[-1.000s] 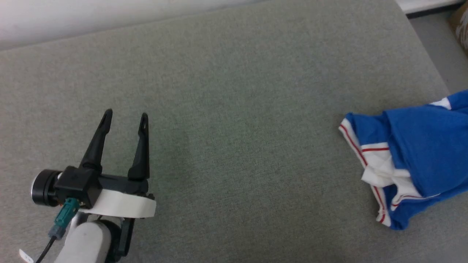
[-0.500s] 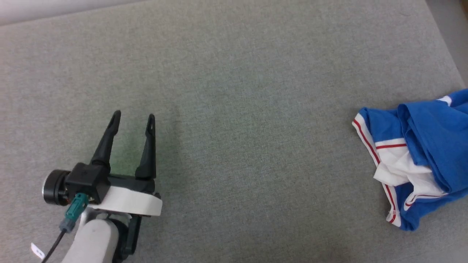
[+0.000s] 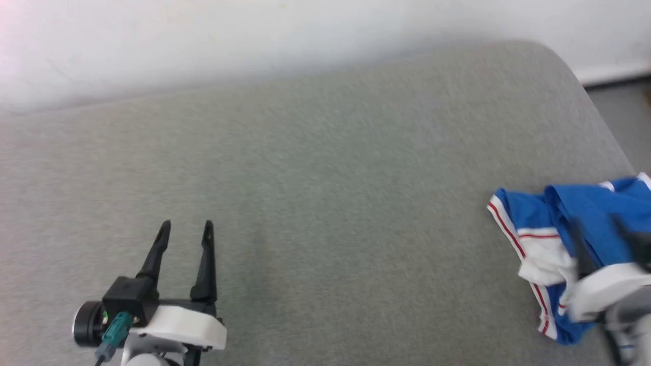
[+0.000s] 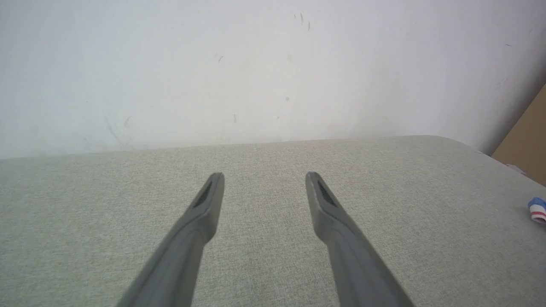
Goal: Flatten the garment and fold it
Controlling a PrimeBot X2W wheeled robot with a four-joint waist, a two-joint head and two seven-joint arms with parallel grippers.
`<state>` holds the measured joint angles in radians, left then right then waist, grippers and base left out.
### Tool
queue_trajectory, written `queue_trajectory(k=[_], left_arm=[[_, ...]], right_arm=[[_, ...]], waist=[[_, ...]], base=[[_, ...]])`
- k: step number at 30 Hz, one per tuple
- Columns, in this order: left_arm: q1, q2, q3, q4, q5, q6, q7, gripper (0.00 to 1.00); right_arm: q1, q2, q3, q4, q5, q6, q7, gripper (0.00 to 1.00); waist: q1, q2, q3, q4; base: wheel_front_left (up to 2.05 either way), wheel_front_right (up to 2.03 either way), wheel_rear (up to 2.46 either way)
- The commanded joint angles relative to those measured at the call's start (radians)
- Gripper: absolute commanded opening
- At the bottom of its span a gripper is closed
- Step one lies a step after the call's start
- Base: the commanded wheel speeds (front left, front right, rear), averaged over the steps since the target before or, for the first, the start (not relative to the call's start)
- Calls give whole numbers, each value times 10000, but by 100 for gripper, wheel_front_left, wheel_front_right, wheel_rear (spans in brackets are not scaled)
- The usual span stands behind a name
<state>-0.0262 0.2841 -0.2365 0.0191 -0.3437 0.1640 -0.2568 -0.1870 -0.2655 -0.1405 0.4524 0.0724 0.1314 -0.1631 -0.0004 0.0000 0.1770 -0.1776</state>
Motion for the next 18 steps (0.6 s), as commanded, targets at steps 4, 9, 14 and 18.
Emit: queue_trajectory(k=[4,9,14,18], left_arm=[[363,-45,366,24,76,105,-46,100],[792,56,854,41,181,110,-47,100],[1252,284,1249,148,237,48,-48,100],[1508,416,1350,317,183,-124,-48,100]], right_arm=[[341,865,854,-1184,425,-7,-5,100],[514,1544,1632,-2221,692,-7,-40,100],[1083,1849,1982,-3201,776,-7,-43,100],[1817,1986,1904,-3932,747,-7,159,100]], waist=[[4,0,-1006,1069],[4,0,-1284,1336],[4,0,-1504,1429],[4,0,-1627,1476]], base=[[0,0,0],[0,0,0],[0,0,0],[0,0,0]])
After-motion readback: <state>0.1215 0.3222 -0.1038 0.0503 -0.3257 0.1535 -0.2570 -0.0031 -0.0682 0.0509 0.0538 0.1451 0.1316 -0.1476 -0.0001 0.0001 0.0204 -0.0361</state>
